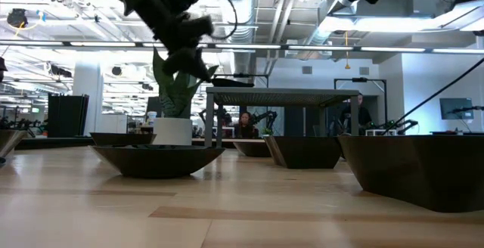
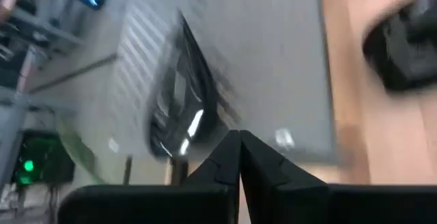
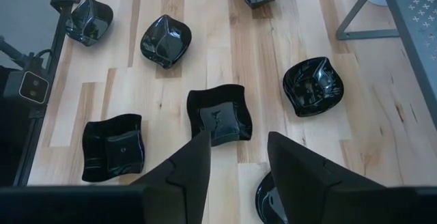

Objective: Pick & Place Mini shaped plates
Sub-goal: Stack the drop-shaped plate on top of the drop-shaped plate on the shelf

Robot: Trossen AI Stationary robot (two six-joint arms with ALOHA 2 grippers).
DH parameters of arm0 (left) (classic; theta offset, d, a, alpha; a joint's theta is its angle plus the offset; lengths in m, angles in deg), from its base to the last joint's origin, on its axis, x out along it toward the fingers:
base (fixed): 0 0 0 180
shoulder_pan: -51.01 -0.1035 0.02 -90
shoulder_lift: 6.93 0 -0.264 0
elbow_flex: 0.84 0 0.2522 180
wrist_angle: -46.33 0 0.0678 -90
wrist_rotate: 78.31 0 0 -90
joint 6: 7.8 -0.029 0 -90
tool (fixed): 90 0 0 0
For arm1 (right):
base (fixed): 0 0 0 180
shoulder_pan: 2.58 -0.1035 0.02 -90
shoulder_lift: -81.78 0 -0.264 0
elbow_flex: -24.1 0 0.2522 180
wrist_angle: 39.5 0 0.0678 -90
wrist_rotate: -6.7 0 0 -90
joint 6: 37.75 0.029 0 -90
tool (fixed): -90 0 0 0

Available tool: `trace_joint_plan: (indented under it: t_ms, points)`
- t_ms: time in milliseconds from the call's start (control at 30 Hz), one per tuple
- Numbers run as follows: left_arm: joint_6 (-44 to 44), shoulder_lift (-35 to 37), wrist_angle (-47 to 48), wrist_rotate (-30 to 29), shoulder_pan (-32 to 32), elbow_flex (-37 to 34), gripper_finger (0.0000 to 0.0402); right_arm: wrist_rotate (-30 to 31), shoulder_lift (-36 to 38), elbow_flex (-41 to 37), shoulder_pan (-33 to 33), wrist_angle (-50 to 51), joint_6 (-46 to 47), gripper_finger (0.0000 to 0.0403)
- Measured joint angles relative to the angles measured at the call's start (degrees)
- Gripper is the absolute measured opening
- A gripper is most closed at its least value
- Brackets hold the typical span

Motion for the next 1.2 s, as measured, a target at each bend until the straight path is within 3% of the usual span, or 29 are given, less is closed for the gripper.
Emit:
trace_joint_plan:
  t_ms: [167, 333, 533, 1200]
  points:
    - [0.14, 0.13, -0.98, -6.83, -1.60, -2.32, 0.0007, 0.02, -0.02, 0.00, 0.00, -0.02, 0.00, 0.0143]
    - [0.37, 0.15, -6.03, -7.00, -3.87, -2.43, 0.0007, 0.02, -0.02, 0.00, 0.00, -0.07, 0.00, 0.0146]
    - [1.41, -0.22, -7.49, -0.15, -5.73, -2.43, 0.0005, 0.03, -0.02, 0.00, 0.00, -0.09, 0.31, 0.0143]
    - [1.40, -0.90, -9.00, 3.41, -5.22, -2.45, 0.0007, 0.06, -0.02, 0.00, 0.00, -0.24, 0.48, 0.0141]
